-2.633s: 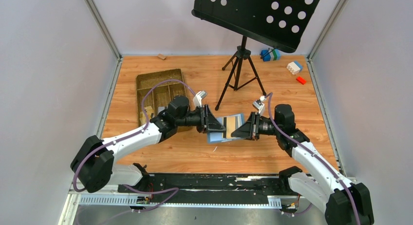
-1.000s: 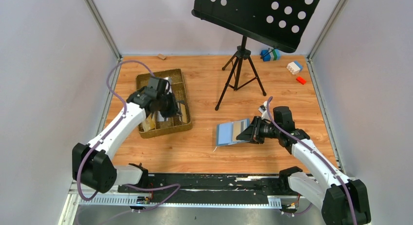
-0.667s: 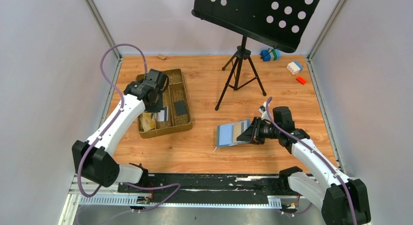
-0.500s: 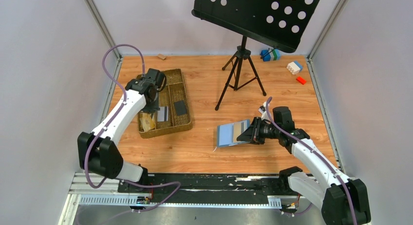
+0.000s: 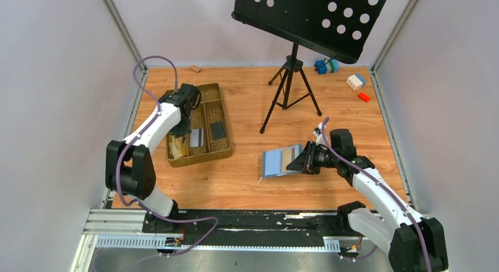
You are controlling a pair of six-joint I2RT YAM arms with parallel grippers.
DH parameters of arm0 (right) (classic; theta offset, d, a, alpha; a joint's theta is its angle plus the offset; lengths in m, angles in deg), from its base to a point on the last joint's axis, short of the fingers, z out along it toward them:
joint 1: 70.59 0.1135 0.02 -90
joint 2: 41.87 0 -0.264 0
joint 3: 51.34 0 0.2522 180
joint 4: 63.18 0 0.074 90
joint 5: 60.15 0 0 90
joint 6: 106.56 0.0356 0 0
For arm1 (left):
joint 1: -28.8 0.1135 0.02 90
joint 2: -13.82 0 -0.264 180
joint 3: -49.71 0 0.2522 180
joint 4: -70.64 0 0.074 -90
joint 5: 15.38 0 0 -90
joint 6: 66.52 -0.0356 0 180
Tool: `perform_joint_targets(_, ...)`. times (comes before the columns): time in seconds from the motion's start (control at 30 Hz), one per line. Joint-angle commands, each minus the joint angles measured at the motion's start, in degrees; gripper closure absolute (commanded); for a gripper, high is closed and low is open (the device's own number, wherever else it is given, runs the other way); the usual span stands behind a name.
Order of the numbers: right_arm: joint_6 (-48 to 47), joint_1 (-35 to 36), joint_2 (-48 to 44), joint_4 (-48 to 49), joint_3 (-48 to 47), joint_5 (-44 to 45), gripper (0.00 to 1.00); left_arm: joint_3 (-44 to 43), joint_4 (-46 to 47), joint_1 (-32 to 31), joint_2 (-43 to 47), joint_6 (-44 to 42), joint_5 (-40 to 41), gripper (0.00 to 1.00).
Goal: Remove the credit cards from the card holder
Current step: Place the credit card in the storage box.
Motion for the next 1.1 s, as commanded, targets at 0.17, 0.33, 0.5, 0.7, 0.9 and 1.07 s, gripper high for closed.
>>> perform_joint_targets(0.17, -0.73, -0.64, -2.34, 0.47, -1.76, 0.43, 0.93, 2.90, 6.04, 0.97, -6.61, 0.62, 1.48, 1.00)
perform_joint_targets(0.33, 0.13, -0.83, -2.76, 1.22, -0.69, 0.18, 0.92, 3.36, 5.02, 1.21, -7.36, 0.36, 0.98, 0.89)
perform_joint_targets(0.5, 0.38, -1.00, -4.21, 0.66, -0.17, 0.43, 0.91, 4.84, 5.41, 1.33, -0.55, 0.49, -3.60, 0.39)
perform_joint_targets(0.7, -0.12, -1.34, -5.66, -1.90, -1.37, 0.31, 0.90, 2.87, 0.39, 1.33, 3.35, 2.19, -10.95, 0.37)
perform_joint_targets(0.9, -0.13, -1.35, -4.21, -1.38, -2.52, -0.44, 0.90, 8.05, 2.55, 1.32, 18.45, 3.55, -36.28, 0.23)
perform_joint_targets(1.07, 0.60, -1.44, -4.34, -0.17, -3.25, -3.31, 0.90, 18.09, 11.70, -3.58, 27.63, 11.88, -57.49, 0.00)
